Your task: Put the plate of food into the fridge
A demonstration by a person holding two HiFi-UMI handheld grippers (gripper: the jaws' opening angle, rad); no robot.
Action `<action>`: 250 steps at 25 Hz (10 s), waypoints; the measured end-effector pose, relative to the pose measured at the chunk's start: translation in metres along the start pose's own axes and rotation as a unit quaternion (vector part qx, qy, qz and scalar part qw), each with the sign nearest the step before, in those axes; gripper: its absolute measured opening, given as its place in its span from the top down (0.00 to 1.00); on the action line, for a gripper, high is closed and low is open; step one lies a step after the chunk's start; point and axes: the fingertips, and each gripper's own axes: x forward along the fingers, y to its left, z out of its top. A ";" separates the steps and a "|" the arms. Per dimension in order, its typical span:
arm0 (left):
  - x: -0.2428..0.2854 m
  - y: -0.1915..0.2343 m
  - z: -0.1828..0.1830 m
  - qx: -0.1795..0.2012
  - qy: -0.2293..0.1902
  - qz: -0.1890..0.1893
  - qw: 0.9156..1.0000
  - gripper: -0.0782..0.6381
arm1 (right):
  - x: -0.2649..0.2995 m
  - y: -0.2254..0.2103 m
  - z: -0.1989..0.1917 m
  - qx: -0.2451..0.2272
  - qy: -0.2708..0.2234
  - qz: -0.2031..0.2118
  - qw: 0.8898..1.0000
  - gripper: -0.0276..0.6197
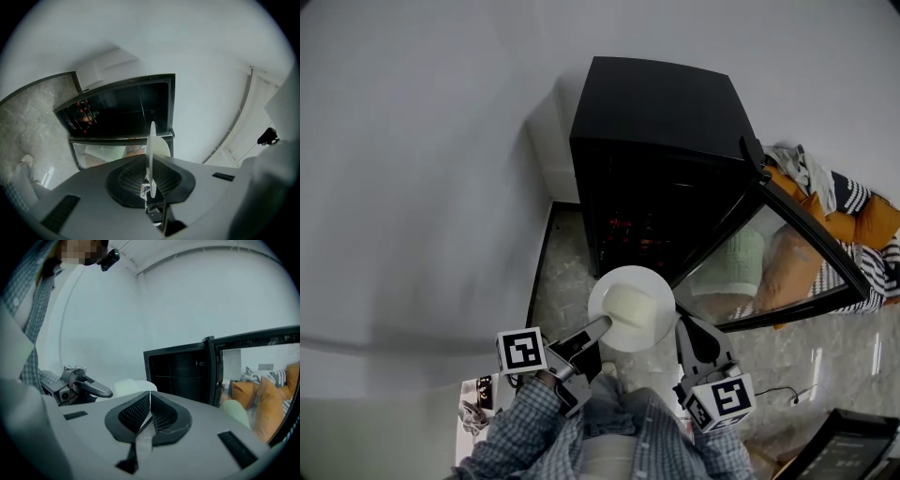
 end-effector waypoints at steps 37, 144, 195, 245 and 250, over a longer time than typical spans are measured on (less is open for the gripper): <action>0.096 -0.009 0.084 -0.008 -0.069 0.002 0.998 0.86 | 0.108 -0.049 0.015 0.445 0.050 0.166 0.878 0.82; 0.212 0.036 0.214 -0.022 -0.144 0.056 0.988 0.86 | 0.209 -0.070 0.036 -0.182 0.105 0.063 0.976 0.90; 0.163 0.018 0.197 0.042 -0.111 -0.015 0.993 0.78 | 0.300 -0.095 0.028 -0.604 0.172 -0.027 0.778 0.91; 0.178 -0.011 0.138 0.559 0.024 0.116 0.821 0.88 | 0.191 -0.074 0.046 0.026 0.027 0.137 0.990 0.95; 0.179 -0.013 0.136 0.561 0.031 0.106 0.820 0.88 | 0.191 -0.077 0.049 0.016 0.023 0.133 0.991 0.95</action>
